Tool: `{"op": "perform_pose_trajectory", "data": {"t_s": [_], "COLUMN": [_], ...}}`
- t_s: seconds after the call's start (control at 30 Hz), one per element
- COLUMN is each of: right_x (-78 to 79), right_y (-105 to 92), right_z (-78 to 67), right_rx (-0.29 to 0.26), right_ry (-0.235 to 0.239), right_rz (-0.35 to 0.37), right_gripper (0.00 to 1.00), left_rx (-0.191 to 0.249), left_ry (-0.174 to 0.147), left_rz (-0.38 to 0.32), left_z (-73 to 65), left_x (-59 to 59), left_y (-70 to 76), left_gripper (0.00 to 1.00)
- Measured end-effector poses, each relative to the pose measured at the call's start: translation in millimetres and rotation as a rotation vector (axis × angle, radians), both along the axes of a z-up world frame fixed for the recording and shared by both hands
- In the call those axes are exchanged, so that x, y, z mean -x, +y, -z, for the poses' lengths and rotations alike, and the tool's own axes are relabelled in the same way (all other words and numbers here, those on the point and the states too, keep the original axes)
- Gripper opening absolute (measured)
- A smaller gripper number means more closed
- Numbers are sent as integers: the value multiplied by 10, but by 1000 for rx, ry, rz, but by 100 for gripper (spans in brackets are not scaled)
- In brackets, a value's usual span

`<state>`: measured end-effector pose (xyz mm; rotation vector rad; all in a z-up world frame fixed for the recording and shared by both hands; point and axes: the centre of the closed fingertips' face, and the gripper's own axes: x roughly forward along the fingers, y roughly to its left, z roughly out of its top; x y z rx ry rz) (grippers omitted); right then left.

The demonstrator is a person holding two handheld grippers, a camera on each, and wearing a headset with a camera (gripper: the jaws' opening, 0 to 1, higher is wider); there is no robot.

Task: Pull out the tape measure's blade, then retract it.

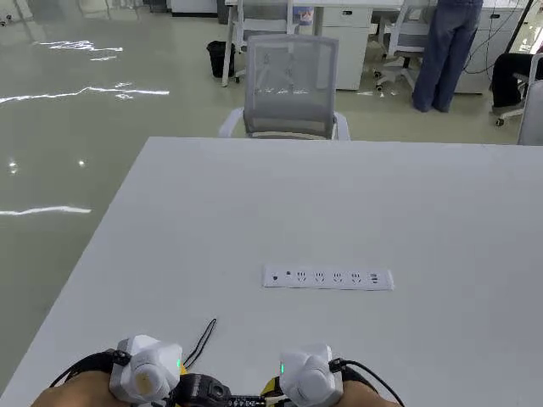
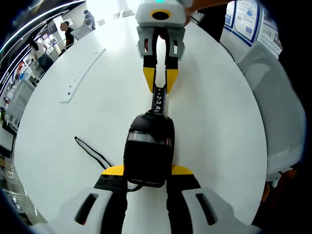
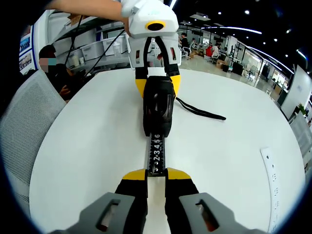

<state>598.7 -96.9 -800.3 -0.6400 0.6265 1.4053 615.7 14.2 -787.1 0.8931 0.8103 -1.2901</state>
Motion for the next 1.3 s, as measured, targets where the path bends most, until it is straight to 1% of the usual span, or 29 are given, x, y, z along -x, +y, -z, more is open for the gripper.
{"op": "perform_pose_trajectory", "data": {"t_s": [0.8, 1.3], "right_x": [1, 11], "right_y": [-165, -260], "right_z": [16, 16], "right_rx": [5, 6], "right_ry": [25, 32], "right_rz": [20, 19], "right_gripper": [10, 10], "left_rx": [9, 6], "left_ry": [2, 1], "left_rz": [-6, -8], "left_z": [10, 10], "left_x": [-1, -2], "left_y": [-12, -12], "left_gripper": [26, 26]}}
